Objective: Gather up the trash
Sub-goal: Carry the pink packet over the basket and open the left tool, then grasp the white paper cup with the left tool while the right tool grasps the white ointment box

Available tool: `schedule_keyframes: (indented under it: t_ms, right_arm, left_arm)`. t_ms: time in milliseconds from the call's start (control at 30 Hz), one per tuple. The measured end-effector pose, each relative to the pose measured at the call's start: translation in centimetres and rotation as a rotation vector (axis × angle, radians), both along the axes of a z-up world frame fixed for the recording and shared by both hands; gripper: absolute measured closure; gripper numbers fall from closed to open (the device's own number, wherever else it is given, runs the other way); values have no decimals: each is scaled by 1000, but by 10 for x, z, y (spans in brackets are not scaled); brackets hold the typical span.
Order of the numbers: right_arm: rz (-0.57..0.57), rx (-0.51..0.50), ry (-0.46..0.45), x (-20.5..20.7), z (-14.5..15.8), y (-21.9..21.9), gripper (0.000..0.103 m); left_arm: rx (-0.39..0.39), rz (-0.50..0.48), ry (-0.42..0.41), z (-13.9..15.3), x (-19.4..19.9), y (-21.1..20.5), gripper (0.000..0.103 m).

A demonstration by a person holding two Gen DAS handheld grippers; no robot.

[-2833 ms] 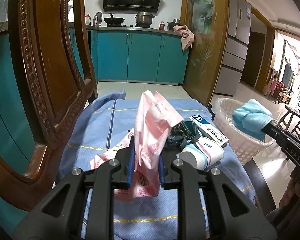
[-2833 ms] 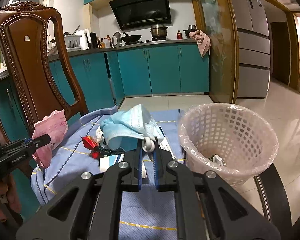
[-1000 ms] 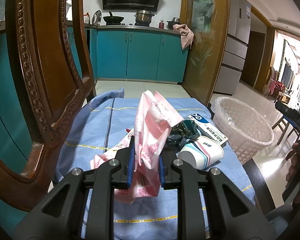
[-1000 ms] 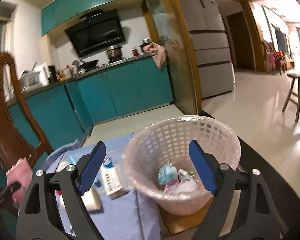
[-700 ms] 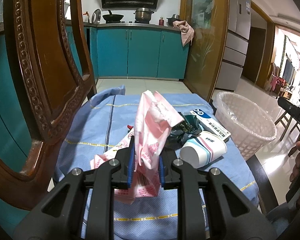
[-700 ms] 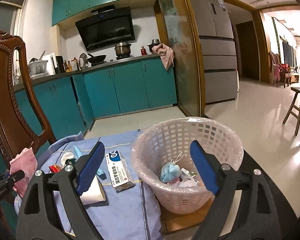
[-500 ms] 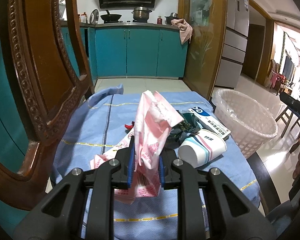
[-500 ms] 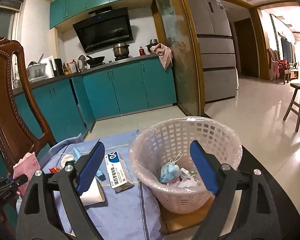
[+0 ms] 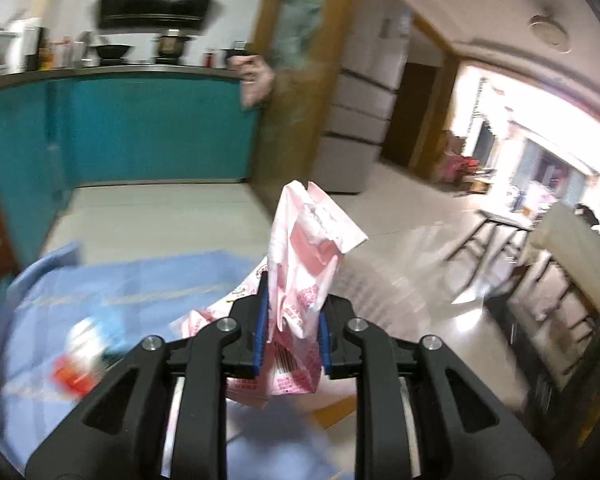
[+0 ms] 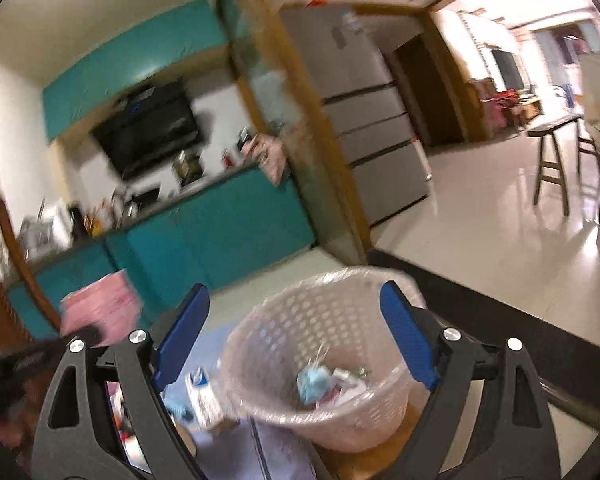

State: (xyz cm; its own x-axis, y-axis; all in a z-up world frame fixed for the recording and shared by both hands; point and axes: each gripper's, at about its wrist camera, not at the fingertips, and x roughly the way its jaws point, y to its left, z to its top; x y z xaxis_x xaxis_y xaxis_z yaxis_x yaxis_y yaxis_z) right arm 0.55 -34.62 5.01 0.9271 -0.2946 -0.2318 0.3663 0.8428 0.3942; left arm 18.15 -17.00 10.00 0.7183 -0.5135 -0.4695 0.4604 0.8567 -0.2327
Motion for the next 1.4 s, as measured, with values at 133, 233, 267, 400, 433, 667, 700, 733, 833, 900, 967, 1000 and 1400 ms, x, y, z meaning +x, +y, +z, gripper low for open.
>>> schedule_keyframes:
  t_ms: [133,233,267,400,433,667,700,733,833,900,967,1000,1400]
  right_arm:
    - [-22,2,-33,-7,2,-2,18]
    - [0,-1,-24,-4,1,1,18]
    - [17,-5,-14,0,0,3,18]
    - [105,-33,53,14,-4,19,18]
    - [136,-45,77,19,-6,26,18]
    - [336,-116,210,37,-13,80,18]
    - [358,-124,220,37,-14,87,18]
    - [377,-137,229,36,-15,95,18]
    - [415,-169,245,33,-16,113,18]
    - [429,-178,248,31,-16,121,17]
    - [439,-186,256,31,-16,128,16]
    - [440,-189,260,33,-16,130,16]
    - [438,-198,272,33,-19,128,16]
  left_arm:
    - [33,13,69,-6,43,-35,13]
    - [66,49,82,-14,43,-19,13]
    - [57,53,73,-15,35,-3,13]
    - [103,141,-9,-17,-5,56,9]
    - [121,180,-32,-19,-18,74,7]
    - [85,377,-7,-55,-83,184,5]
    - [101,399,-3,-62,-88,189,5]
    - [137,417,5,-70,-94,192,5]
    - [189,420,29,-80,-102,192,5]
    - [190,388,43,-85,-102,189,5]
    - [219,366,36,-86,-103,184,5]
    - [229,361,32,-89,-104,183,5]
    - [239,342,30,-90,-107,174,5]
